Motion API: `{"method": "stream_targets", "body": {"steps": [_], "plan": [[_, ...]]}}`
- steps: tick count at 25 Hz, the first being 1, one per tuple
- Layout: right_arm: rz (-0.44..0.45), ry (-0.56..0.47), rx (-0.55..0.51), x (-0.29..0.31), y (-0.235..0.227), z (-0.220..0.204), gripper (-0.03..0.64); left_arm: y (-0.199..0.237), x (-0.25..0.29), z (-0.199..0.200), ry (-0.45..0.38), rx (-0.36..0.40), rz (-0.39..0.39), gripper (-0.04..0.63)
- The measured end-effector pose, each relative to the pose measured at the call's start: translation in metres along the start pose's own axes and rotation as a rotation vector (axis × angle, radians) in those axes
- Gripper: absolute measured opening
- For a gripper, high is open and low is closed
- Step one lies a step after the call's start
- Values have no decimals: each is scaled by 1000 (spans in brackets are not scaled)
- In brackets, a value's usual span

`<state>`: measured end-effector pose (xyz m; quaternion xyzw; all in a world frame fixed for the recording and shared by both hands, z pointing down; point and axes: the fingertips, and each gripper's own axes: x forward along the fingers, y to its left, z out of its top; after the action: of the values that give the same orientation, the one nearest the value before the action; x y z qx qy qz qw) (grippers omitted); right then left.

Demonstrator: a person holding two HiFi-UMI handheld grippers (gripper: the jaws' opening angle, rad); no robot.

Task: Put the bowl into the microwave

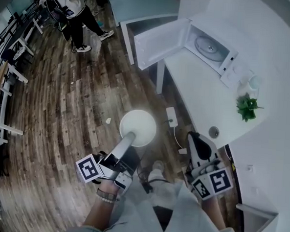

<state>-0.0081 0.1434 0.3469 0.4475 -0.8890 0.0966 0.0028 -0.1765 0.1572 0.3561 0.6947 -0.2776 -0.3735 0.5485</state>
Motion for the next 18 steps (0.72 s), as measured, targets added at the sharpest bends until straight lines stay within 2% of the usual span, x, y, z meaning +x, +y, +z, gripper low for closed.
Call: {"method": "stream_targets", "body": {"steps": [8,18], "plan": [[19,3,-7,34,-53,11,2,6,61,6,2,20,-30,219],[-7,-7,0,48,-85,18,2,14,99,9,39,6,-22,219]]}}
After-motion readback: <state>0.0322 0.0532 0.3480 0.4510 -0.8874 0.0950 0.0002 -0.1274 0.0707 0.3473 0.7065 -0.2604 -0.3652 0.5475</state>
